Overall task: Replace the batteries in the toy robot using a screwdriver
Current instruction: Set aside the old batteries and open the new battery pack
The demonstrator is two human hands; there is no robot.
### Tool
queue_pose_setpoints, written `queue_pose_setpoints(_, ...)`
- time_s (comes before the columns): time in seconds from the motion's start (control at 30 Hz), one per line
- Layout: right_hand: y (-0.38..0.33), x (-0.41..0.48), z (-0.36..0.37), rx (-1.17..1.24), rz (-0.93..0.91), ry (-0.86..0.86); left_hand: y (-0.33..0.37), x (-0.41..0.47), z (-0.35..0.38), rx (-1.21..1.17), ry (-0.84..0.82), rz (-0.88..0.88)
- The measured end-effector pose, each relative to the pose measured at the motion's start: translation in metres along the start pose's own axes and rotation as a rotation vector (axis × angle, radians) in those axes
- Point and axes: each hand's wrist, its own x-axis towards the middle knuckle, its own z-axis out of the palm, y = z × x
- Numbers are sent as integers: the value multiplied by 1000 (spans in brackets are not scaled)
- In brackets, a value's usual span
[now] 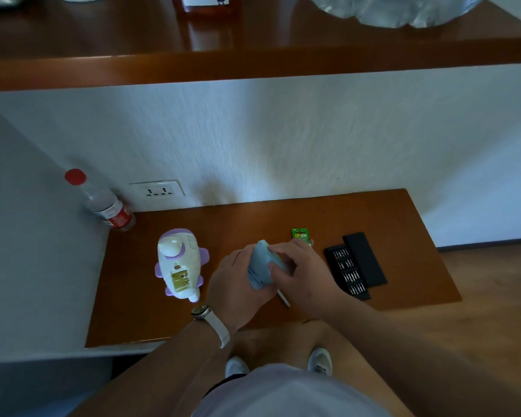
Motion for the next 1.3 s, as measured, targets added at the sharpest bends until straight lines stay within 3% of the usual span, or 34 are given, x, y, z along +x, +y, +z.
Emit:
queue_pose_setpoints(0.2, -3, -3, 11, 92, 154, -73, -1, 8, -18, -36, -87, 18)
queue_pose_setpoints(0.4, -2, -9, 4, 110, 217, 34, -4, 16, -14, -197, -244, 27)
queue_pose_setpoints(0.53, 12, -17, -16, 244, 307, 89, -10, 20, -6, -263, -342, -70)
queue_pose_setpoints(0.73, 57, -13, -59, 460, 370, 76, -1, 35, 6, -174, -469, -181)
queue_pose_setpoints(1.0, 111, 14, -96, 418, 386, -44, 37, 58, 30, -146, -271, -241)
queue_pose_setpoints(1.13, 135, 25, -110, 659, 487, -65, 54, 70, 48, -49, -249, -214)
queue_pose_setpoints(1.3, 154, 32, -127, 844, 539, -6, 75, 75, 78, -146, -222, -337)
